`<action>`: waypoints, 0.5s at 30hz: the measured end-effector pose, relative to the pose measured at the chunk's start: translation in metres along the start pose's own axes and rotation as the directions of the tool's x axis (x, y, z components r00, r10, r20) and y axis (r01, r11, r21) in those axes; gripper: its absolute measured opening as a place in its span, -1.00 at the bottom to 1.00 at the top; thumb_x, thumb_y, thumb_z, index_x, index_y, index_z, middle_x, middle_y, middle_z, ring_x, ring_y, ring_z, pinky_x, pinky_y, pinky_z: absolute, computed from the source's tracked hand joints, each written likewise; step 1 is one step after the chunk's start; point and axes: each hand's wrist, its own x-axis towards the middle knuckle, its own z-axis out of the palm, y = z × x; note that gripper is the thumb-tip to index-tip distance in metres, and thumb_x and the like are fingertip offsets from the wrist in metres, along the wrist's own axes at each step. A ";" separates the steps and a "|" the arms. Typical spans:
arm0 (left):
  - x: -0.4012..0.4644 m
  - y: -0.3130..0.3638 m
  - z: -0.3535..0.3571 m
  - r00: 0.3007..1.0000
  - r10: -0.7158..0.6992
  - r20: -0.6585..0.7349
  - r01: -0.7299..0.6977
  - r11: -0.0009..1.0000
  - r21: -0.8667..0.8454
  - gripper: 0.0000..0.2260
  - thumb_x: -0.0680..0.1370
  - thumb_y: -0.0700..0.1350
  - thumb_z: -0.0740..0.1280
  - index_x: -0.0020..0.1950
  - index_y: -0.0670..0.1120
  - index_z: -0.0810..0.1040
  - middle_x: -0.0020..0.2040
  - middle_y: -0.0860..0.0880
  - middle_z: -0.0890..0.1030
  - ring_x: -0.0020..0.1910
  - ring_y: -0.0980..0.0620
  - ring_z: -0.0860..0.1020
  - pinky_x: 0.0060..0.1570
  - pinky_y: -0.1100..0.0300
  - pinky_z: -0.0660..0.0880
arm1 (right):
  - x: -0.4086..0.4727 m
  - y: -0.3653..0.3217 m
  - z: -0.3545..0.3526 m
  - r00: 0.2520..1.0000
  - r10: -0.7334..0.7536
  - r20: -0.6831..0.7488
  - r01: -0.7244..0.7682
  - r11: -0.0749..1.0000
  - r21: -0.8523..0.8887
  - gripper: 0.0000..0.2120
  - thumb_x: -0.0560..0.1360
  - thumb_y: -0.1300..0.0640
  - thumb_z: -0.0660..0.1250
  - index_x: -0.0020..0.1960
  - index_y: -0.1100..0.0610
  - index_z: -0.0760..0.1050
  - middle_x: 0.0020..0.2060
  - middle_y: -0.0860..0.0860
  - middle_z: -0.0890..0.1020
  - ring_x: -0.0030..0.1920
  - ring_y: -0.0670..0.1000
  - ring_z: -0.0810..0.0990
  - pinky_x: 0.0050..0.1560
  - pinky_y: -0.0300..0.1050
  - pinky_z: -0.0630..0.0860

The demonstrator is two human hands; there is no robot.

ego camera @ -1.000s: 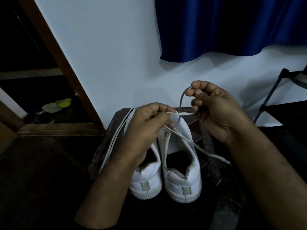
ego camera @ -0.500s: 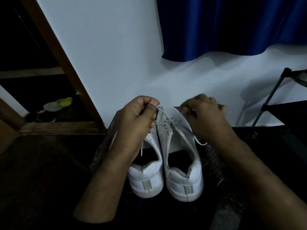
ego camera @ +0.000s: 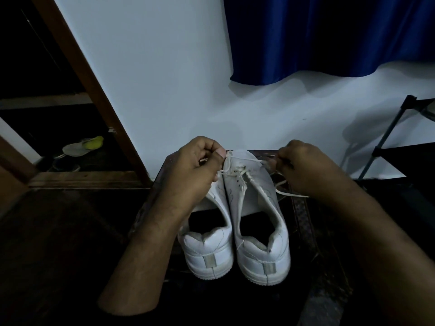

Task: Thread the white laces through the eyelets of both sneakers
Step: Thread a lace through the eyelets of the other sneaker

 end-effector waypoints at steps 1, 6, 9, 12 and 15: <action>0.000 0.000 0.002 1.000 0.004 0.010 -0.004 1.000 -0.007 -0.87 0.62 -0.10 0.36 -0.13 0.07 0.58 -0.32 0.09 0.59 -0.39 0.13 0.52 -0.32 0.25 0.43 | -0.001 -0.001 0.001 1.000 -0.003 -0.006 0.003 0.999 0.037 -0.83 0.60 0.02 0.33 -0.11 0.09 0.55 -0.12 0.03 0.49 -0.03 0.18 0.58 -0.04 -0.02 0.49; -0.007 0.008 0.014 0.994 0.039 0.102 -0.044 0.998 0.048 -0.89 0.66 -0.19 0.32 -0.05 -0.03 0.54 -0.28 0.01 0.65 -0.37 0.23 0.53 -0.31 0.39 0.38 | -0.009 -0.041 0.005 0.983 -0.158 -0.098 0.186 0.857 0.481 -0.79 0.60 0.00 0.36 0.23 -0.08 0.58 0.05 -0.20 0.69 0.09 -0.21 0.64 0.19 -0.08 0.55; -0.007 0.009 0.016 0.994 0.026 0.105 -0.026 1.000 -0.005 -0.93 0.67 -0.19 0.30 0.00 -0.07 0.52 -0.30 -0.01 0.65 -0.38 0.16 0.51 -0.34 0.36 0.39 | -0.008 -0.049 0.010 0.977 -0.120 -0.176 0.200 0.804 0.560 -0.93 0.57 0.08 0.39 0.02 -0.05 0.64 -0.16 -0.16 0.72 -0.08 -0.16 0.68 0.05 0.02 0.62; -0.007 0.009 0.015 0.995 0.022 0.098 -0.018 0.999 -0.046 -0.97 0.67 -0.21 0.30 0.04 -0.16 0.50 -0.25 -0.11 0.69 -0.35 0.07 0.54 -0.36 0.36 0.42 | -0.005 -0.041 0.009 0.986 -0.112 -0.124 0.159 0.855 0.493 -0.90 0.50 -0.12 0.39 -0.05 -0.13 0.62 -0.21 -0.18 0.70 -0.16 -0.10 0.68 0.04 0.11 0.60; -0.006 0.005 0.013 0.994 0.037 0.103 -0.035 0.999 -0.017 -0.96 0.67 -0.21 0.32 0.03 -0.13 0.50 -0.26 -0.05 0.69 -0.34 0.07 0.59 -0.32 0.31 0.45 | -0.006 -0.035 0.005 0.987 -0.157 -0.037 0.157 0.879 0.451 -0.87 0.47 -0.17 0.45 -0.05 -0.16 0.62 -0.19 -0.21 0.68 -0.26 -0.06 0.63 -0.05 0.04 0.57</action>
